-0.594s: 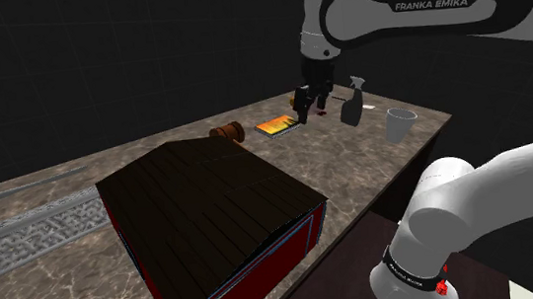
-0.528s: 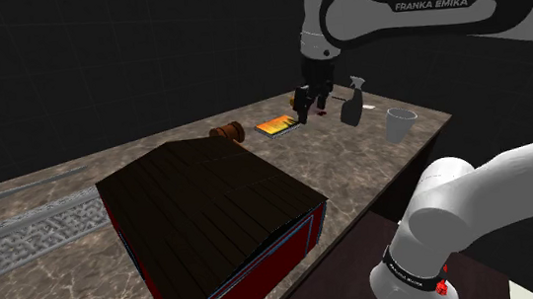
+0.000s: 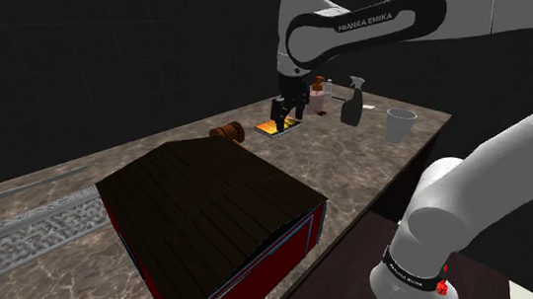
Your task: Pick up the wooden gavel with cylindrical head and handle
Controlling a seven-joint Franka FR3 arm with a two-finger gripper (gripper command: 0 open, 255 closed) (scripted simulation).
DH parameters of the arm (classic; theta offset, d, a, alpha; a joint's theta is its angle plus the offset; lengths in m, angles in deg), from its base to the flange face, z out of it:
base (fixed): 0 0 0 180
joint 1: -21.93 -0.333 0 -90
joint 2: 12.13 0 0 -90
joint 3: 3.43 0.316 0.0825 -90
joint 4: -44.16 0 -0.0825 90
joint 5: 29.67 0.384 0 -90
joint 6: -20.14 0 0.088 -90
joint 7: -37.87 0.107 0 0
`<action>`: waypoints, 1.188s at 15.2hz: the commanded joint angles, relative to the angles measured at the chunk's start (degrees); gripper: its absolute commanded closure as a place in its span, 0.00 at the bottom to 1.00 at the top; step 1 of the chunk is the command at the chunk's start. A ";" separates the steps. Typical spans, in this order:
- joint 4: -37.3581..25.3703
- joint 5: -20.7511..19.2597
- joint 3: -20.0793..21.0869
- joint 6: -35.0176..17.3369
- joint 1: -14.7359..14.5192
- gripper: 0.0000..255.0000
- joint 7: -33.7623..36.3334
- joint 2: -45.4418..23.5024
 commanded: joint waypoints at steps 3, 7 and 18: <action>-3.21 0.87 -1.23 -5.25 0.30 0.00 -0.48 -8.61; -7.46 2.26 -2.24 -9.65 0.46 0.00 -1.17 -17.53; -25.20 8.18 -3.35 -15.87 1.79 0.00 -4.26 -42.53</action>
